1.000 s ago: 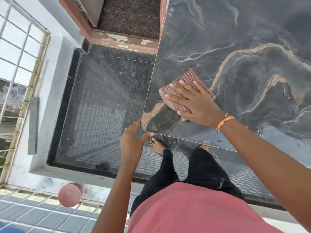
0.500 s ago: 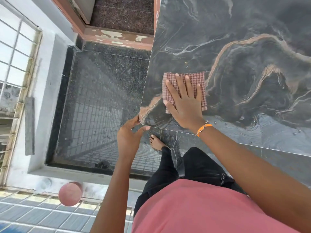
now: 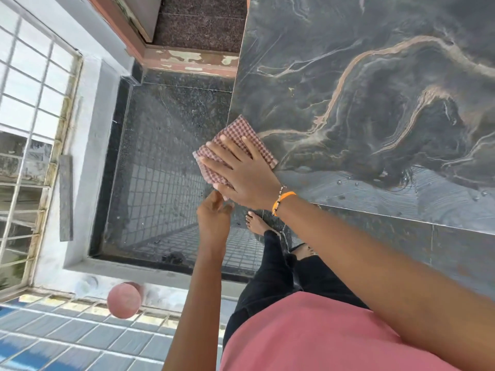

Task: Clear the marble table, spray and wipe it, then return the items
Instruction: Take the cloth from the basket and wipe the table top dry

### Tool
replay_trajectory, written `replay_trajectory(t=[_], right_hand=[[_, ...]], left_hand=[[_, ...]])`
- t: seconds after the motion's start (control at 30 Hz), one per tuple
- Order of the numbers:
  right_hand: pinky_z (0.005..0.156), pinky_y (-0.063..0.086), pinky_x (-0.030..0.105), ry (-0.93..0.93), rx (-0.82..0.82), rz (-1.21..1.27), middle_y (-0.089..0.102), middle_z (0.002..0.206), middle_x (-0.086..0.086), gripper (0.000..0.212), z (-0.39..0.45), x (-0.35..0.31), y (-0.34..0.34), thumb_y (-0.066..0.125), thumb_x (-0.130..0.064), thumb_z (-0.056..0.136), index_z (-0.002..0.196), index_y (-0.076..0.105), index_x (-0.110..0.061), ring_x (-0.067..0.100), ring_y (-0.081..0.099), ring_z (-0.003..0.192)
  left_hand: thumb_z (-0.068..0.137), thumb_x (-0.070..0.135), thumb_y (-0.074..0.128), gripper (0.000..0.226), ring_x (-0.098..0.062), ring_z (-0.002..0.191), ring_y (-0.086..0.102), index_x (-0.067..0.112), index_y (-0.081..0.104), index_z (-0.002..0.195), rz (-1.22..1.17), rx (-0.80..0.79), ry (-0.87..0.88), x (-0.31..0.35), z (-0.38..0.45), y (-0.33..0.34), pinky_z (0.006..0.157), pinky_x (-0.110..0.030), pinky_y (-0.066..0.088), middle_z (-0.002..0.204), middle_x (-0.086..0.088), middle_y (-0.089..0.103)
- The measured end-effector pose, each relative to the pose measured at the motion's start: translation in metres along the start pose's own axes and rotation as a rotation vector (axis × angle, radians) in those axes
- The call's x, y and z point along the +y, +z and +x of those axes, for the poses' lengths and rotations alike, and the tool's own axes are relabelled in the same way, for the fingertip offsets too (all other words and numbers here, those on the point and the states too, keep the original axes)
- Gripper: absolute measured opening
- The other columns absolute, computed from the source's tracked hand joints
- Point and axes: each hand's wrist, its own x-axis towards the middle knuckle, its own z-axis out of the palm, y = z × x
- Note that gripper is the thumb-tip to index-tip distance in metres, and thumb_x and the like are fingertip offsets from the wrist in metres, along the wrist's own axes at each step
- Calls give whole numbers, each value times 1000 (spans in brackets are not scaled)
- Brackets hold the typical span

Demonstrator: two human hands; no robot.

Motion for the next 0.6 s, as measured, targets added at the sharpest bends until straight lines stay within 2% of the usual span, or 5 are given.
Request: replay_trajectory(t=[0.1,0.23,0.3,0.43,0.6], right_hand=[[117,1,48,-17,-30,-39,11,160,-2,58,-34,4,5,29,-49,96,149,18,-31,24,9,148],[117,6,49,105,-11,-31,14,159,-2,58,-84,40,1,24,-50,94,149,17,-32,24,12,147],[116,6,48,227,28,-24,17,159,-3,57,-116,65,1,24,-50,94,148,18,-34,23,14,146],[117,6,46,539,89,8,16,159,-5,58,-186,114,-3,24,-50,92,147,12,-39,22,13,147],[114,13,56,952,213,82,18,159,1,60,-244,115,2,20,-50,90,147,25,-31,28,15,146]], left_hand=[[87,-12,45,43,-8,105,62,8,59,123,-33,5,-26,-3,-10,3,76,-9,51,112,-1,68],[91,-2,49,46,5,103,60,11,47,134,-108,-1,-78,-2,-14,11,80,-9,48,108,16,65],[90,7,58,44,7,99,61,13,48,133,-159,4,-97,0,-17,17,80,-11,49,107,17,65],[90,15,61,39,-4,106,60,14,53,129,-224,30,-152,0,-17,26,90,-20,46,113,11,65],[91,21,59,11,-5,96,63,22,62,101,-253,93,-197,2,-12,29,89,-25,47,100,9,67]])
